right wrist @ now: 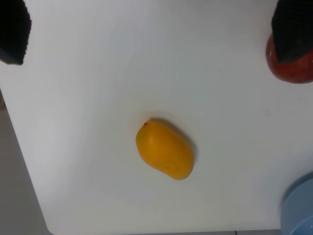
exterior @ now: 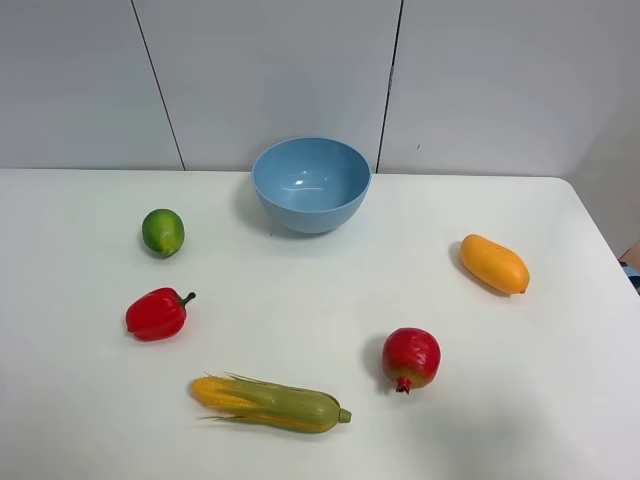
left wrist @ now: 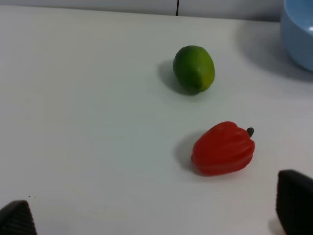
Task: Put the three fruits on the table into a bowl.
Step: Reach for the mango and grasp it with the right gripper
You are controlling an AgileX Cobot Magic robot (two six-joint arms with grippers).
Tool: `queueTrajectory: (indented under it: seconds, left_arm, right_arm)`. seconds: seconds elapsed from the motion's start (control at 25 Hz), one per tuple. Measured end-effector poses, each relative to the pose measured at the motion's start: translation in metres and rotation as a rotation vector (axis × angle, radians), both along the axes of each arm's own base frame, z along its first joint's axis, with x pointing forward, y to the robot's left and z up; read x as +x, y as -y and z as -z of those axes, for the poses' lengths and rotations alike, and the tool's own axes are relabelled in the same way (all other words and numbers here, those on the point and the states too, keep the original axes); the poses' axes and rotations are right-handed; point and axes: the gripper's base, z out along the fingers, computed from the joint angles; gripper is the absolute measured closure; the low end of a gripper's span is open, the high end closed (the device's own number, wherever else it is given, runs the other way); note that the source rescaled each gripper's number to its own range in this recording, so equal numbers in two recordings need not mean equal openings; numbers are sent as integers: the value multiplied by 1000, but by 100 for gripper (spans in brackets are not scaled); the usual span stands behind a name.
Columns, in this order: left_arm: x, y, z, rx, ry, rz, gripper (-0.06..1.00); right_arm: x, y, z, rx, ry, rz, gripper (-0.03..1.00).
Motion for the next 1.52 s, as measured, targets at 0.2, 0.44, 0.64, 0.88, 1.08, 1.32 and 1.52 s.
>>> queueTrajectory:
  seconds: [0.2,0.44,0.64,0.88,1.08,1.32,1.52]
  left_arm:
    - [0,0,0,0,0,0,-6]
    - [0,0,0,0,0,0,-6]
    - [0,0,0,0,0,0,-6]
    - [0,0,0,0,0,0,-6]
    - [0,0,0,0,0,0,-6]
    - [0,0,0,0,0,0,-6]
    - [0,0,0,0,0,0,-6]
  right_arm:
    - [0,0,0,0,0,0,-3]
    - [0,0,0,0,0,0,-3]
    - [0,0,0,0,2,0,-3]
    - [32,3,-28,-122,-41,13,-3]
    - [91,5,-52,-312,-67,6,-3]
    - [177,-7,-40,-267,-198,22,-3]
    - [247,-20,-7,-295,-373,-60,-3]
